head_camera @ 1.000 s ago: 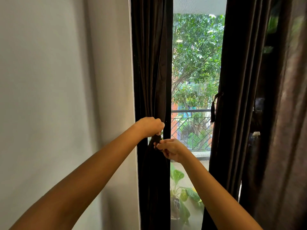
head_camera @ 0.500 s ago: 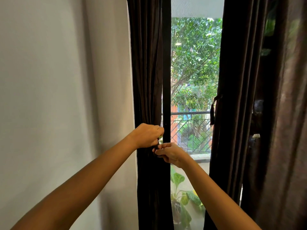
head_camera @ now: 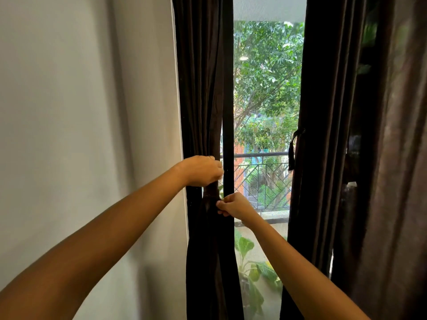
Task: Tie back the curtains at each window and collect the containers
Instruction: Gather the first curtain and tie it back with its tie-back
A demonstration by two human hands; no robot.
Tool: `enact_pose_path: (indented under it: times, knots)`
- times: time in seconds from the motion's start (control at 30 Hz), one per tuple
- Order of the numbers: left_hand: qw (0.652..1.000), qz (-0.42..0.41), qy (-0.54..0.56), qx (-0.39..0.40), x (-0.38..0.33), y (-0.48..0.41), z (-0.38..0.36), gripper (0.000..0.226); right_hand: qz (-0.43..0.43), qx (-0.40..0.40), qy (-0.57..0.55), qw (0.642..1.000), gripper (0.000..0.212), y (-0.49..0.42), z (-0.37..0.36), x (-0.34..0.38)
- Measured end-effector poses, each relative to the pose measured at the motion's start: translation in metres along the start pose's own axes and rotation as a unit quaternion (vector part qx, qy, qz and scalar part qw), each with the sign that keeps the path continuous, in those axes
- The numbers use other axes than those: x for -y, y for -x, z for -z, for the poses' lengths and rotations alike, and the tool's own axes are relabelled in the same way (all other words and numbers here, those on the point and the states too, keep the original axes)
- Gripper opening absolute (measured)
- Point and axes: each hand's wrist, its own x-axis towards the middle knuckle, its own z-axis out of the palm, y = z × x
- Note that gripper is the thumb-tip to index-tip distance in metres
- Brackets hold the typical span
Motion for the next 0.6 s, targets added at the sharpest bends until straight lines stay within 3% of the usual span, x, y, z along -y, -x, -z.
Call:
enact_pose_path:
  times: [0.07,0.2,0.27,0.4,0.6]
  knots:
    - [0.999,0.011,0.043,0.029,0.002,-0.003,0.006,0.032,0.000,0.005,0.022,1.000,0.033,-0.003,-0.004,-0.004]
    - [0.995,0.031,-0.061,0.075,-0.001,-0.009,0.011,0.029,0.004,0.020,0.016,1.000,0.028,-0.003,-0.006,-0.003]
    - [0.989,0.023,-0.147,0.016,0.002,-0.005,0.007,0.025,0.009,0.019,0.025,0.999,0.027,-0.005,-0.004,-0.002]
    - [0.944,-0.044,-0.304,-0.117,0.018,-0.001,0.013,0.015,0.020,0.031,0.053,0.998,0.031,-0.016,0.003,-0.002]
    - [0.930,-0.041,-0.343,-0.125,0.025,-0.008,0.002,0.013,-0.015,0.091,0.126,0.988,0.035,-0.027,0.001,-0.006]
